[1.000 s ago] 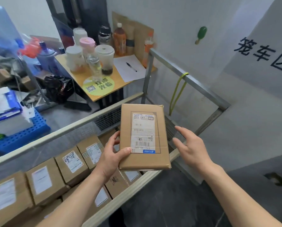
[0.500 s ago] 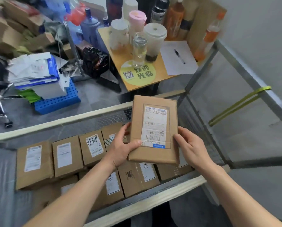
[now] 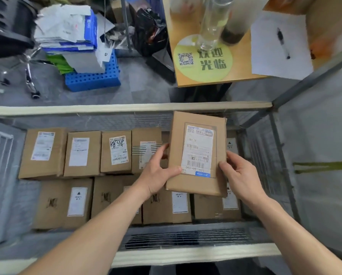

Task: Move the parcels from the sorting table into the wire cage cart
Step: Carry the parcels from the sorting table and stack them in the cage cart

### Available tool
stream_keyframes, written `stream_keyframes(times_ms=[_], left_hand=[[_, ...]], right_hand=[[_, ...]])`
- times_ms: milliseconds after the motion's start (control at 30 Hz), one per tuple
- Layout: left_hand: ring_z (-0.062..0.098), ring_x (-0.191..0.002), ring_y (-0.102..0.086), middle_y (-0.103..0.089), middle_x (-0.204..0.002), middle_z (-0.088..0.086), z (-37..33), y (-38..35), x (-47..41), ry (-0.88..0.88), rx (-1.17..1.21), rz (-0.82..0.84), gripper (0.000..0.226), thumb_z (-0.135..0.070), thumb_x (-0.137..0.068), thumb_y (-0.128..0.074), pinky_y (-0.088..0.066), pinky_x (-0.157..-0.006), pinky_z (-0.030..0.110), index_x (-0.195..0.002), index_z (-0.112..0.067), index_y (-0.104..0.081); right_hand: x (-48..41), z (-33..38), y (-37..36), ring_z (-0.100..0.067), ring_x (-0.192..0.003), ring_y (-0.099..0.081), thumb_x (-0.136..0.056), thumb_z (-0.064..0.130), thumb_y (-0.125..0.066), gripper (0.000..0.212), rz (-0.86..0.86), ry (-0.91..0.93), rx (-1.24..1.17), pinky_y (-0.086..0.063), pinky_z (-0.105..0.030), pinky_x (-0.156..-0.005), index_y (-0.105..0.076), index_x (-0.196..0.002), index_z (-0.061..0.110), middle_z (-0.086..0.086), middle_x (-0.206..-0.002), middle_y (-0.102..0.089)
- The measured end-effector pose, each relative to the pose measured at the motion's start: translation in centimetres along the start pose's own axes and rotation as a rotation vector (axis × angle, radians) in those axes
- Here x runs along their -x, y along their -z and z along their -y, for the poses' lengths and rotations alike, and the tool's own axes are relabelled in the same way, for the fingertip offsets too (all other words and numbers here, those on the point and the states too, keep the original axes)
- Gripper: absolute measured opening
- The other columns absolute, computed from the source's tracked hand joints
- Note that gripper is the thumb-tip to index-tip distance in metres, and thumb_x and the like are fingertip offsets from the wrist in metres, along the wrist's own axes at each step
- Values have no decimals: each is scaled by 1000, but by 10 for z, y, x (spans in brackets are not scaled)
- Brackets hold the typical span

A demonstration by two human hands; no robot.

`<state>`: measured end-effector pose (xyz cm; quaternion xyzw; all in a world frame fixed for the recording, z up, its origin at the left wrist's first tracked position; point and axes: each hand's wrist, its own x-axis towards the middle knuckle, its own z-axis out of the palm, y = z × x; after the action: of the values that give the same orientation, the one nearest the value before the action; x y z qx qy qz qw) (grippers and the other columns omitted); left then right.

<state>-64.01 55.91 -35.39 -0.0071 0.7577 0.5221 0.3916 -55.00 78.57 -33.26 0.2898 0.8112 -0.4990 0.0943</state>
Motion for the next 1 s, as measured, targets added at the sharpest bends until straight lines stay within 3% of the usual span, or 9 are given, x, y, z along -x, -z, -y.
stream_keyframes(times_ms=[67, 200, 333, 533, 633, 733, 833, 1000], left_hand=[[14, -135, -44, -44, -150, -10, 6, -8, -10, 18, -17, 19, 104, -47, -66, -75, -42, -107, 38, -156, -38, -23], [17, -137, -42, -39, -155, -8, 21, -21, -34, 44, -46, 35, 104, -43, -70, -77, -41, -111, 45, -156, -41, -19], [5, -128, -35, -38, -154, -8, 43, -31, -58, 53, -76, 19, 99, -22, -81, -80, -37, -101, 31, -158, -34, -18], [4, -124, -38, -41, -152, -9, 79, -33, -99, 95, -140, -4, 99, -19, -82, -80, -42, -99, 31, -158, -31, -17], [4, -120, -42, -44, -138, -17, 95, -30, -128, 94, -187, -25, 98, -25, -82, -81, -40, -99, 28, -158, -29, -19], [13, -122, -50, -47, -139, -11, 113, -29, -163, 87, -286, -74, 96, -36, -81, -82, -46, -106, 38, -157, -27, -24], [21, -123, -55, -48, -143, -2, 134, -29, -190, 110, -368, -99, 94, -31, -82, -80, -50, -105, 45, -157, -28, -23], [25, -134, -47, -41, -150, 2, 154, -30, -194, 102, -463, -117, 77, -13, -85, -69, -45, -109, 44, -153, -21, -34]], right_hand=[[-10, -13, -1, -3, -101, -66, -101, 27, -55, 28, -7, -23, 12, -56, -33, -82, -65, -126, 35, 19, -108, -72], [-27, -37, -7, -2, -102, -65, -100, 29, -55, 32, -18, -53, 39, -57, -38, -87, -64, -130, 36, 22, -109, -71], [-46, -61, -18, -3, -104, -64, -100, 30, -54, 31, -7, -87, 63, -57, -42, -90, -63, -130, 34, 21, -111, -70], [-87, -94, -51, -2, -105, -62, -100, 31, -54, 27, 61, -108, 74, -56, -35, -89, -62, -125, 35, 22, -111, -68], [-119, -111, -72, -4, -109, -61, -100, 28, -54, 34, 66, -91, 87, -50, -22, -81, -61, -133, 33, 18, -117, -68], [-153, -130, -95, -4, -122, -56, -98, 29, -59, 53, 155, -127, 23, -50, -29, -97, -46, -148, 38, 19, -133, -62], [-175, -142, -119, -9, -143, -37, -97, 18, -63, 76, 237, -241, -93, -36, -38, -117, -24, -160, 34, 11, -158, -38], [-187, -145, -143, -9, -147, -25, -94, 4, -62, 81, 239, -233, -129, -25, -25, -112, -22, -161, 28, 8, -162, -30]])
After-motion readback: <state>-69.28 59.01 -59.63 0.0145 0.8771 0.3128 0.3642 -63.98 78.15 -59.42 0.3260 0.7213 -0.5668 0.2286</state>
